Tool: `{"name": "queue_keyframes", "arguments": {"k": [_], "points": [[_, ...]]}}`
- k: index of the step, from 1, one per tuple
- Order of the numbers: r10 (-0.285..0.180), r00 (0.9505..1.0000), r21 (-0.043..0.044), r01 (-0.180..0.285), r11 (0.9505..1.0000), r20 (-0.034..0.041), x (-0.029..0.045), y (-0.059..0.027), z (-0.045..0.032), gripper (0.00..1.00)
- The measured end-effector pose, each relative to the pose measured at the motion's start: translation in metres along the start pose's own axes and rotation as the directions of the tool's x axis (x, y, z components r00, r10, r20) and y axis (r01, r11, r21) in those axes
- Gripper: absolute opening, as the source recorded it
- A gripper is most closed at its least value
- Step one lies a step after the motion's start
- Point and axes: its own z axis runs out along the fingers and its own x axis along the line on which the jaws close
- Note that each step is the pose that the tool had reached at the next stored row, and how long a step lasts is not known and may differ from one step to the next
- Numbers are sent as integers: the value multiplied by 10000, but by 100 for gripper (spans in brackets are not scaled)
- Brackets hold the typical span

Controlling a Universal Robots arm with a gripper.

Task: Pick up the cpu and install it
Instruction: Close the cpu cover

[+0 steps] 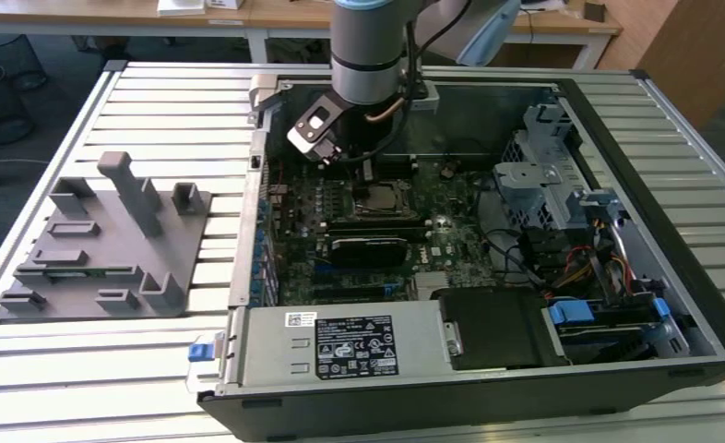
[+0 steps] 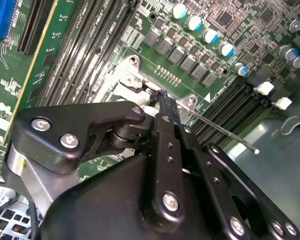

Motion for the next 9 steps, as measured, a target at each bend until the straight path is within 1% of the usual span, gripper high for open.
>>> {"name": "queue_keyframes", "arguments": {"k": [5, 9], "points": [[-4, 10000, 9, 4, 10000, 3, 0, -12, 33, 11], [-14, 10000, 19, 14, 10000, 3, 0, -13, 25, 11]]}}
